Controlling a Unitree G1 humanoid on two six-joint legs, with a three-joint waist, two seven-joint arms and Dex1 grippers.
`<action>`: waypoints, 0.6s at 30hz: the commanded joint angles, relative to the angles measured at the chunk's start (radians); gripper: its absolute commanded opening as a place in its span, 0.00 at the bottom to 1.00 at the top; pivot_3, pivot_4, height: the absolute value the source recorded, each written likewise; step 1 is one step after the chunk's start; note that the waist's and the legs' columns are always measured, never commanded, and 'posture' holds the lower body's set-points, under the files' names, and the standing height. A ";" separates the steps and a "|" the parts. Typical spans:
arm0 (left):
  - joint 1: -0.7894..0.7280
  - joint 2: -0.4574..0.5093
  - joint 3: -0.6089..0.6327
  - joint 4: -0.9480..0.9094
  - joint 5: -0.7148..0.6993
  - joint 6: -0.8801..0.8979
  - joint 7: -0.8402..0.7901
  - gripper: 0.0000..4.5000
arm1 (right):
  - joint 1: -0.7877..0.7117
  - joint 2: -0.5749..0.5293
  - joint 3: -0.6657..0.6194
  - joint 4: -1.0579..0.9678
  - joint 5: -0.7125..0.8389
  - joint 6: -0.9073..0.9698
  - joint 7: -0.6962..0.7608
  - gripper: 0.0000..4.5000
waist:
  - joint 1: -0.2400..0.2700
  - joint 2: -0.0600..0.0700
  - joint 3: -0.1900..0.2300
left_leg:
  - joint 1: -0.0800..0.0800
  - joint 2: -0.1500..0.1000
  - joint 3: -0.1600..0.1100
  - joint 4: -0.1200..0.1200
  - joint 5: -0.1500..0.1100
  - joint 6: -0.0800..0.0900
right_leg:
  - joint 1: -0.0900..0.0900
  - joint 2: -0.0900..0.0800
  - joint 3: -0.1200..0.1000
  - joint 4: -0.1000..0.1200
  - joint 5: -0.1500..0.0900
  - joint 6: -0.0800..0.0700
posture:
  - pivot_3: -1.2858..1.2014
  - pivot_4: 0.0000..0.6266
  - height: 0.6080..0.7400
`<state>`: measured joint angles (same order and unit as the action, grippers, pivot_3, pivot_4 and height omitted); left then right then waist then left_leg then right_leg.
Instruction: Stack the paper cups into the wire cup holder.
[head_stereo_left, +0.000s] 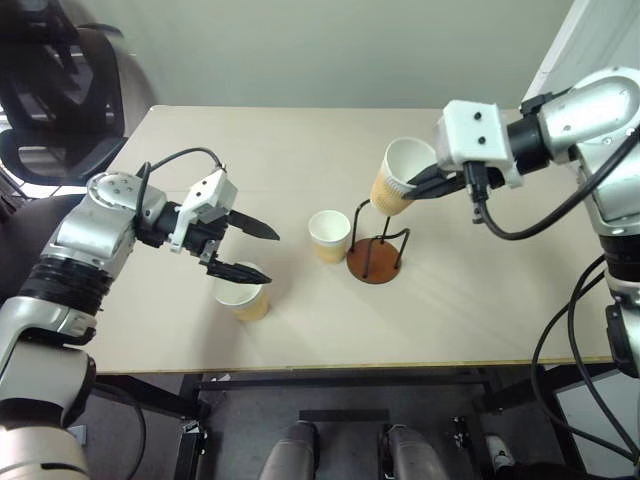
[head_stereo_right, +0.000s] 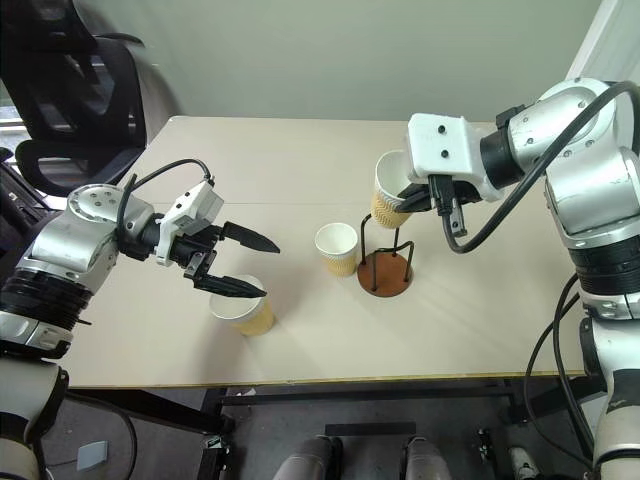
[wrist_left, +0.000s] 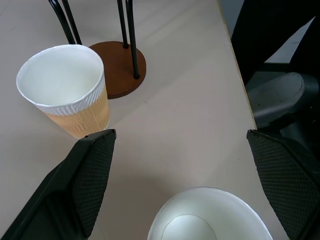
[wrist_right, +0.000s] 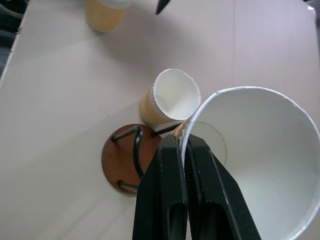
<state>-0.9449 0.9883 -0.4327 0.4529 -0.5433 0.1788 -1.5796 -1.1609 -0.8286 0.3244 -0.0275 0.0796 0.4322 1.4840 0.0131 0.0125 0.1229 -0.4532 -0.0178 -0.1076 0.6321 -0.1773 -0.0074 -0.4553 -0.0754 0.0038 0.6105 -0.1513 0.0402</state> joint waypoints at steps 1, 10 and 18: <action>-0.024 0.010 0.030 -0.035 -0.013 0.014 -0.035 1.00 | 0.008 0.007 0.004 -0.005 -0.016 -0.036 -0.003 0.01 | -0.001 0.000 0.000 | 0.000 0.000 0.000 0.000 0.000 0.000 | 0.000 0.000 0.000 0.000 0.000 0.000 | 0.52 0.24 1.00; -0.016 0.014 0.048 -0.057 -0.008 0.036 -0.035 1.00 | 0.019 0.028 0.022 0.039 -0.055 -0.099 -0.007 0.01 | -0.001 0.000 0.000 | 0.001 0.000 0.000 0.000 0.000 0.000 | 0.000 0.000 0.000 0.001 0.000 -0.001 | 0.52 0.24 1.00; -0.015 0.021 0.044 -0.053 -0.012 0.046 -0.035 1.00 | 0.015 0.046 0.033 0.078 -0.102 -0.152 -0.025 0.19 | -0.001 0.000 0.000 | 0.001 0.001 0.000 0.000 0.000 0.000 | 0.000 0.000 0.000 0.001 0.000 -0.001 | 0.52 0.24 1.00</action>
<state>-0.9447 0.9929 -0.4230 0.4126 -0.5450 0.2249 -1.5818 -1.1307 -0.7827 0.3672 0.0622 -0.0099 0.2943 1.4678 0.0119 0.0125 0.1230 -0.4525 -0.0172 -0.1076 0.6322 -0.1769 -0.0078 -0.4553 -0.0753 0.0036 0.6115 -0.1507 0.0394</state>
